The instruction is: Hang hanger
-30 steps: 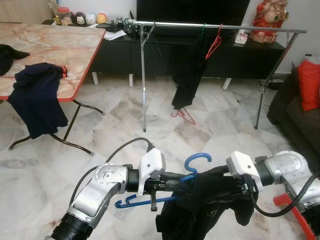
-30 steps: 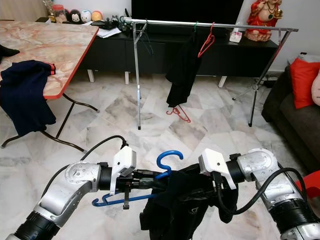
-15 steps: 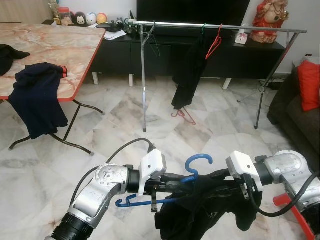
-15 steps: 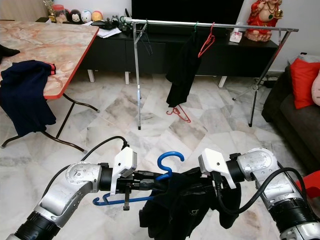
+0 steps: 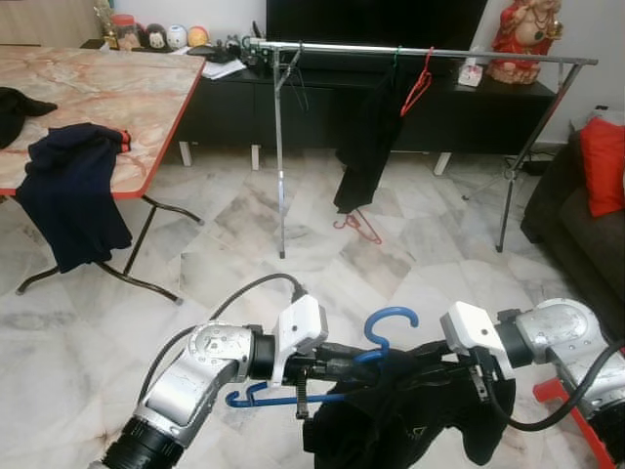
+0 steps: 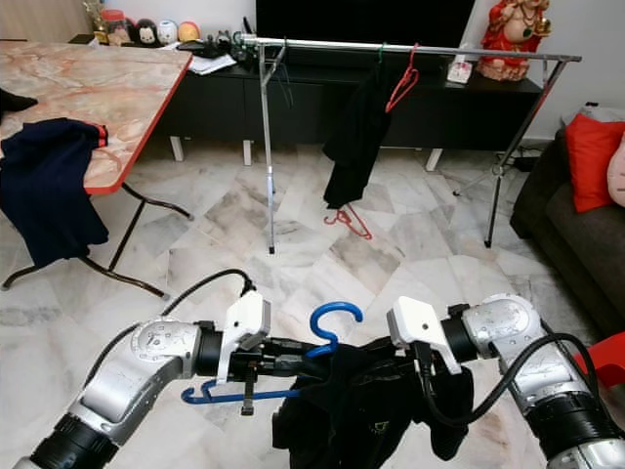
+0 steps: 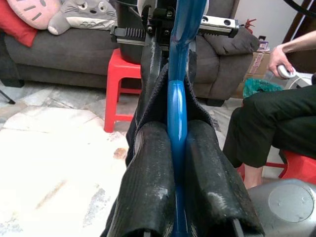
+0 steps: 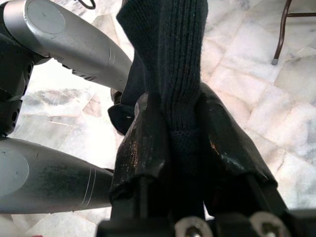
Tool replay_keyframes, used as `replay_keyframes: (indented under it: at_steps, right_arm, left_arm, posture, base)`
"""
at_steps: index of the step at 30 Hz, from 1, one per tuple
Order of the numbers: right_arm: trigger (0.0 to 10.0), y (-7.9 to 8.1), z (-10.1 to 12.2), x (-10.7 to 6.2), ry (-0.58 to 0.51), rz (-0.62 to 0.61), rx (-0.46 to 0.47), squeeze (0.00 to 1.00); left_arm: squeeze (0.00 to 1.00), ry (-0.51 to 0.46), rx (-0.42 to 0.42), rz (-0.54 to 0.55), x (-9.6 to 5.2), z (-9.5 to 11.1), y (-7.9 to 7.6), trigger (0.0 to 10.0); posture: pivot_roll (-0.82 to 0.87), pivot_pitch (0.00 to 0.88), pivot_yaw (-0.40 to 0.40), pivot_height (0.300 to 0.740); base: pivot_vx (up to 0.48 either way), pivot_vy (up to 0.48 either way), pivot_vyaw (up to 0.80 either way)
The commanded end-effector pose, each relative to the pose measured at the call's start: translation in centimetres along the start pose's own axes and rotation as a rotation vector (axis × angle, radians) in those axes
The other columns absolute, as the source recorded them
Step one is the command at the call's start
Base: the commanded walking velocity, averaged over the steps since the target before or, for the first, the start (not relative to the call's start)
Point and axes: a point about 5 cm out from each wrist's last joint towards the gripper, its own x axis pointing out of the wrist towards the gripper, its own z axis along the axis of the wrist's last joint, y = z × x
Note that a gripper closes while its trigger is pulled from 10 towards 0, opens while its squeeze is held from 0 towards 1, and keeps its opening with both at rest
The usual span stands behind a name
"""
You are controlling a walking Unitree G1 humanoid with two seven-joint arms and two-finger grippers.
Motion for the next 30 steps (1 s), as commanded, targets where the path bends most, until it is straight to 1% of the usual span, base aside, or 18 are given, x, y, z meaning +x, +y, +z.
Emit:
replay_keyframes:
  at_steps: [1,6,7,8,12,23,25,26,27,30]
  right_arm:
    - [0.0,0.5,-0.7,0.7,0.027,0.027,0.000,0.00]
    - [0.0,0.9,-1.1,1.1,0.043,0.036,0.003,0.00]
    - [0.0,0.9,-1.2,1.1,0.048,0.036,0.002,0.00]
    - [0.0,0.9,-1.3,1.2,0.051,0.039,0.002,0.00]
    - [0.0,0.9,-1.2,1.2,0.043,0.034,0.007,0.00]
    - [0.0,0.8,-1.4,1.2,0.067,0.023,-0.004,0.00]
    - [0.0,0.8,-1.8,1.0,0.098,0.010,-0.011,0.00]
    - [0.0,0.8,-1.8,1.0,0.098,0.010,-0.011,0.00]
    - [0.0,0.6,-2.2,0.9,0.109,-0.013,-0.002,0.00]
    - [0.0,0.4,-3.0,0.5,0.152,-0.050,0.002,0.00]
  left_arm:
    - [0.00,-0.034,0.059,-0.011,0.5,1.4,0.3,10.0]
    - [0.00,-0.028,0.056,-0.017,0.5,1.3,0.2,10.0]
    - [0.02,-0.027,0.050,-0.025,0.5,1.3,0.2,10.0]
    - [1.00,-0.019,0.035,-0.053,0.4,1.1,-0.1,10.0]
    - [1.00,-0.001,0.028,-0.075,0.1,0.9,-0.3,10.0]
    - [1.00,0.008,0.036,-0.066,0.0,0.9,-0.2,10.0]
    - [1.00,0.021,0.043,-0.057,-0.5,0.9,0.1,10.0]
    - [1.00,0.021,0.043,-0.057,-0.5,0.9,0.1,10.0]
    - [1.00,0.036,0.048,-0.055,-1.0,0.9,0.3,10.0]
    - [1.00,0.061,0.059,-0.048,-1.6,0.8,0.4,10.0]
  posture:
    - [-0.12,0.000,-0.082,0.740]
    - [-0.12,0.000,-0.081,0.740]
    - [-0.12,0.000,-0.081,0.740]
    - [-0.12,0.000,-0.081,0.740]
    - [-0.12,0.000,-0.080,0.740]
    - [-0.12,0.000,-0.081,0.740]
    - [-0.12,0.000,-0.082,0.740]
    - [-0.12,0.000,-0.082,0.740]
    - [-0.12,0.000,-0.085,0.740]
    - [-0.11,0.000,-0.084,0.740]
  base:
    - [0.000,0.000,0.00]
    - [0.000,0.000,0.00]
    - [0.000,0.000,0.00]
    - [0.000,0.000,0.00]
    - [0.000,0.000,0.00]
    - [0.000,0.000,0.00]
    - [0.000,0.000,0.00]
    - [0.000,0.000,0.00]
    - [0.000,0.000,0.00]
    - [0.000,0.000,0.00]
